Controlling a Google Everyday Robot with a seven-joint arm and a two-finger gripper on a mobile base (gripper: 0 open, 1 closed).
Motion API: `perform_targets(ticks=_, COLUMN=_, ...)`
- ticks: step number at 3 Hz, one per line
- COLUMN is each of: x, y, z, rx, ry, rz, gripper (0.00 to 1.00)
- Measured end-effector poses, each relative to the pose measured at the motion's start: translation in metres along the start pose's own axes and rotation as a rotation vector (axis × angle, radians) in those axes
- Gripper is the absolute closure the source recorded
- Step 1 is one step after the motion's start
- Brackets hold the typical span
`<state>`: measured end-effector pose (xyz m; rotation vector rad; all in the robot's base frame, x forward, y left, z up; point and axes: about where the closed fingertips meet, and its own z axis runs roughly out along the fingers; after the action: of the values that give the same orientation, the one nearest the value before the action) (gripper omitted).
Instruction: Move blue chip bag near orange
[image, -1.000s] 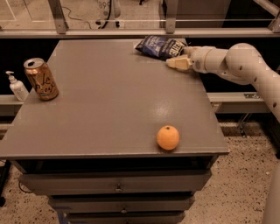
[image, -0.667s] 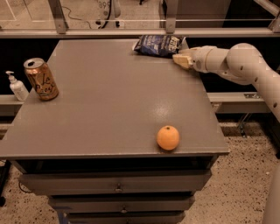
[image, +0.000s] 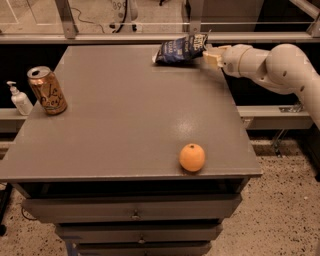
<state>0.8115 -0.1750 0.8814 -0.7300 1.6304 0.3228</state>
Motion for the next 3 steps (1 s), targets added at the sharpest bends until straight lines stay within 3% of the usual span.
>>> perform_targets(ticks=1, x=-0.022, y=0.012, z=-0.015, rx=-0.028, ry=-0.043, rz=-0.001, gripper=1.0)
perform_targets(ticks=2, x=-0.035, y=0.029, z=-0.035, rx=-0.106, ry=-0.055, rz=0.038, gripper=1.0)
perform_targets(ticks=3, x=-0.04, y=0.055, z=-0.064, rx=-0.243, ry=-0.039, rz=0.079, gripper=1.0)
